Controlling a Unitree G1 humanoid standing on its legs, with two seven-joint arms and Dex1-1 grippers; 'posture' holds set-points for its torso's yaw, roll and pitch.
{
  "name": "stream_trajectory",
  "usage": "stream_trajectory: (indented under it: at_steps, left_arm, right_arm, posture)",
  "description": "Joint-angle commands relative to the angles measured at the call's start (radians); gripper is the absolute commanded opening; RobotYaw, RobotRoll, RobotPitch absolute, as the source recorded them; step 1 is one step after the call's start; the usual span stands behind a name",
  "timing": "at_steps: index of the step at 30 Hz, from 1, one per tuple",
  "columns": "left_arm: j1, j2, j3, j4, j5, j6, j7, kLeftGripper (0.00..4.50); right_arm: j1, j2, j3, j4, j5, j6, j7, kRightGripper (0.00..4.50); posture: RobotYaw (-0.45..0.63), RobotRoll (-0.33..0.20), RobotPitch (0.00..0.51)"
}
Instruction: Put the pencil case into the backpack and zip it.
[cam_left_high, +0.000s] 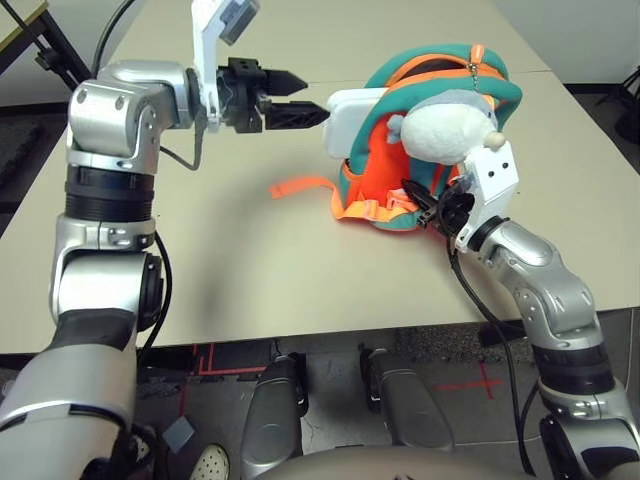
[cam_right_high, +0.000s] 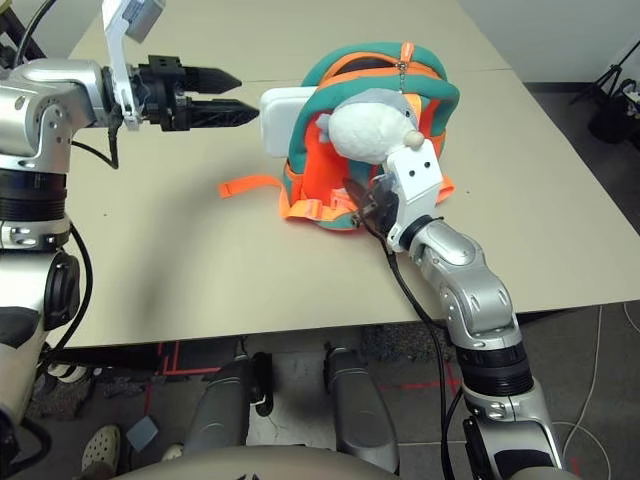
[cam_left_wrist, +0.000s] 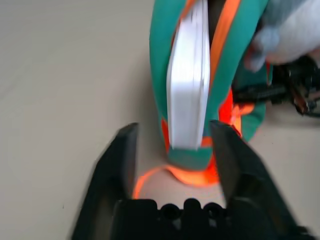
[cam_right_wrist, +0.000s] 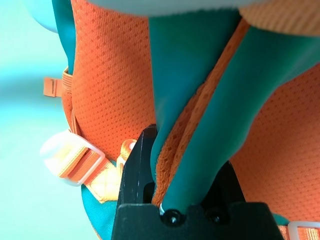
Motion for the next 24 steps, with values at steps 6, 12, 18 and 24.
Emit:
stream_trajectory:
  at_steps: [6, 12, 18, 24]
  left_arm:
    - [0.029, 0.002, -0.035, -0.026, -0.009, 0.007, 0.021, 0.0]
    - [0.033, -0.045, -0.049, 0.01, -0.015, -0.014, 0.032, 0.0]
    - [-0.025, -0.184, -0.068, 0.157, 0.007, -0.095, 0.058, 0.0]
    - [-0.139, -0.322, -0.081, 0.434, 0.066, -0.281, 0.097, 0.0]
  right_arm:
    - [0.021, 0.007, 0.029, 0.042, -0.011, 0.026, 0.012, 0.66]
    - [0.026, 0.01, 0.029, 0.035, -0.013, 0.027, 0.008, 0.66]
    - [0.031, 0.012, 0.023, 0.032, -0.017, 0.027, 0.005, 0.66]
    - [0.035, 0.016, 0.022, 0.025, -0.02, 0.028, -0.001, 0.66]
  posture:
    - [-0.11, 0.0, 0.188]
    - [-0.12, 0.0, 0.185]
    - [-0.14, 0.0, 0.185]
    - [-0.15, 0.0, 0.181]
